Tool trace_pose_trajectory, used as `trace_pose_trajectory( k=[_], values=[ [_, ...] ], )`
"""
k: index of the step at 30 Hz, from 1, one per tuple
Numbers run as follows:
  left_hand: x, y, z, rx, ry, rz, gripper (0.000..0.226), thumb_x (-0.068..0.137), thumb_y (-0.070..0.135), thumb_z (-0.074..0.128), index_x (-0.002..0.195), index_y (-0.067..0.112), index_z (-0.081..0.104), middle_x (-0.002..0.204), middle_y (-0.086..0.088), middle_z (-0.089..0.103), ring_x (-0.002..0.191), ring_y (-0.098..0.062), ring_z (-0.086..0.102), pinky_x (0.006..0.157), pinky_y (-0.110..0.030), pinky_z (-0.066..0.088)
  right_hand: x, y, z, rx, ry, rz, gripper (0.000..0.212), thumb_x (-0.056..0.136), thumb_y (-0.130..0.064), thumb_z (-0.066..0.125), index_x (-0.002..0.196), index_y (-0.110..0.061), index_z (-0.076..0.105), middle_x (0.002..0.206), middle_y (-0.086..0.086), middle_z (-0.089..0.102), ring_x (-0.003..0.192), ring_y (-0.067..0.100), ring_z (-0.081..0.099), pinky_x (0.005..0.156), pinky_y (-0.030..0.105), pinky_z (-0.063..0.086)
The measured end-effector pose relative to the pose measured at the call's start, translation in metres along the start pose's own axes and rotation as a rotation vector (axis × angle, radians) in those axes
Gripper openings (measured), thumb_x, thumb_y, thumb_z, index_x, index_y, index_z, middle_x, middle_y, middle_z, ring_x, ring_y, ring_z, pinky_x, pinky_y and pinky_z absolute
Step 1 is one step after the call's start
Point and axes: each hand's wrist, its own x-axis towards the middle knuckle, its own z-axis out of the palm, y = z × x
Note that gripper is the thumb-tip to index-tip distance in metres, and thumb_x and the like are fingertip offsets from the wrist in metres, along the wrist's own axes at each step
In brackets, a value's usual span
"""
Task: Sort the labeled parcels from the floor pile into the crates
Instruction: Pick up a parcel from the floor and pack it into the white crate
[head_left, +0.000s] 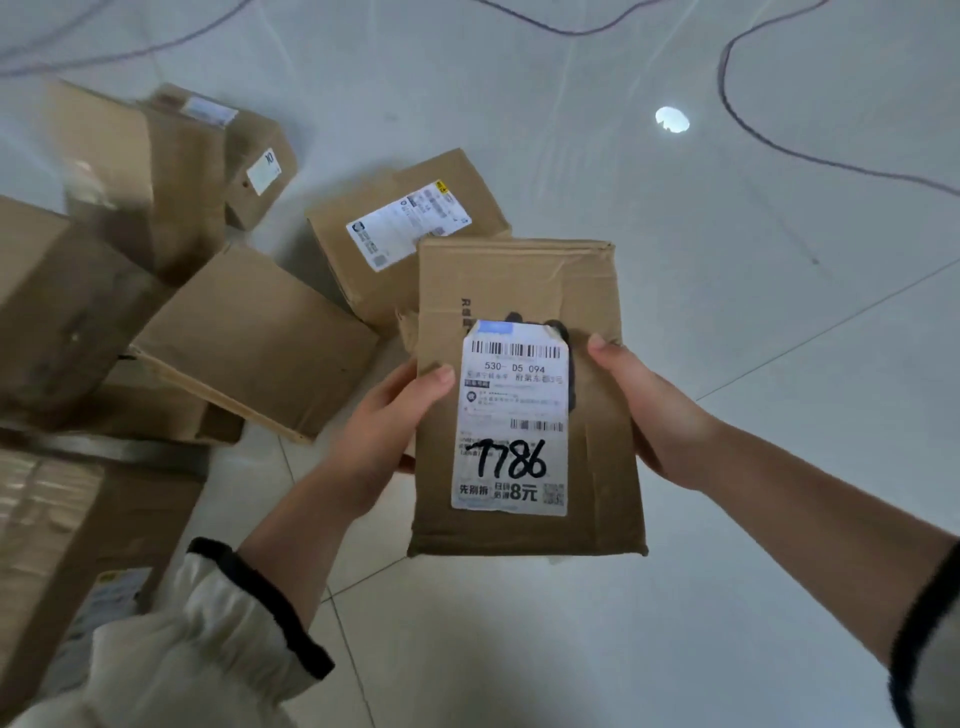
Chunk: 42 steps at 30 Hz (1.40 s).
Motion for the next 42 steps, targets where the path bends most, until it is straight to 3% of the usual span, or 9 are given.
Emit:
trace_pose_trajectory(
  k=[5,12,15,21,24,29,33,37,42],
  values=[
    [-0.057,0.121,0.022,0.054,0.042,0.048,0.023,0.089,0.050,0.048,0.104,0.040,0.064,0.094,0.015,0.073,0.093,-0.013,0.068,0.070,-0.033,0.049,-0.098,-0.099,-0.040,0.002,0.002,-0.034,0.042,0.089,-0.061,0.037,0.112,-0.034,0.059,0.092,-0.012,0.075,0.089,0.009,0.071,0.081,0.031,0.052],
    [-0.193,0.357,0.074,0.129,-0.024,0.136,0.021,0.079,0.051,0.050,0.093,0.040,0.061,0.073,0.021,0.071,0.071,-0.001,0.066,0.051,-0.022,0.044,-0.306,-0.282,-0.104,0.013,0.090,-0.084,0.044,0.089,-0.064,0.033,0.111,-0.035,0.059,0.100,-0.011,0.074,0.103,0.013,0.066,0.097,0.041,0.048],
    [-0.273,0.470,0.096,0.185,-0.079,0.195,0.012,0.092,0.042,0.047,0.092,0.042,0.059,0.065,0.021,0.069,0.054,0.000,0.064,0.039,-0.018,0.043,-0.413,-0.363,-0.128,0.047,0.128,-0.143,0.046,0.090,-0.064,0.034,0.112,-0.033,0.059,0.098,-0.011,0.074,0.103,0.014,0.066,0.101,0.043,0.046],
    [-0.418,0.616,0.128,0.219,-0.235,0.303,0.028,0.072,0.052,0.049,0.094,0.044,0.063,0.087,0.016,0.073,0.080,-0.006,0.068,0.053,-0.020,0.048,-0.599,-0.456,-0.144,0.074,0.195,-0.232,0.062,0.085,-0.069,0.033,0.130,-0.032,0.052,0.118,-0.004,0.068,0.111,0.019,0.063,0.100,0.046,0.047],
    [-0.471,0.644,0.131,0.279,-0.283,0.363,0.030,0.073,0.052,0.043,0.096,0.041,0.060,0.077,0.021,0.071,0.068,0.002,0.066,0.043,-0.014,0.044,-0.662,-0.471,-0.135,0.095,0.284,-0.254,0.055,0.094,-0.061,0.029,0.127,-0.026,0.054,0.115,-0.001,0.069,0.109,0.020,0.064,0.099,0.047,0.048],
    [-0.519,0.649,0.127,0.340,-0.348,0.427,0.020,0.092,0.046,0.041,0.105,0.040,0.055,0.090,0.014,0.068,0.082,-0.008,0.064,0.052,-0.021,0.044,-0.716,-0.458,-0.112,0.157,0.365,-0.281,0.057,0.092,-0.063,0.032,0.123,-0.022,0.058,0.109,0.002,0.071,0.105,0.021,0.066,0.097,0.045,0.049],
    [-0.543,0.649,0.129,0.379,-0.409,0.458,0.026,0.085,0.052,0.042,0.105,0.041,0.055,0.087,0.015,0.069,0.081,-0.007,0.065,0.052,-0.021,0.044,-0.750,-0.446,-0.095,0.191,0.456,-0.315,0.052,0.092,-0.062,0.033,0.112,-0.023,0.062,0.101,0.003,0.072,0.099,0.023,0.067,0.095,0.046,0.050],
    [-0.563,0.650,0.144,0.423,-0.474,0.494,0.033,0.082,0.055,0.042,0.109,0.040,0.055,0.085,0.016,0.069,0.079,-0.007,0.065,0.048,-0.018,0.044,-0.782,-0.425,-0.090,0.225,0.538,-0.330,0.068,0.082,-0.072,0.039,0.119,-0.018,0.061,0.118,0.016,0.065,0.113,0.036,0.059,0.101,0.060,0.040],
    [-0.597,0.639,0.187,0.469,-0.610,0.533,0.031,0.086,0.054,0.043,0.111,0.040,0.055,0.086,0.017,0.069,0.079,-0.006,0.065,0.047,-0.018,0.046,-0.837,-0.380,-0.101,0.331,0.642,-0.386,0.061,0.084,-0.070,0.038,0.122,-0.027,0.059,0.114,0.004,0.070,0.107,0.023,0.065,0.094,0.048,0.051]
  ],
)
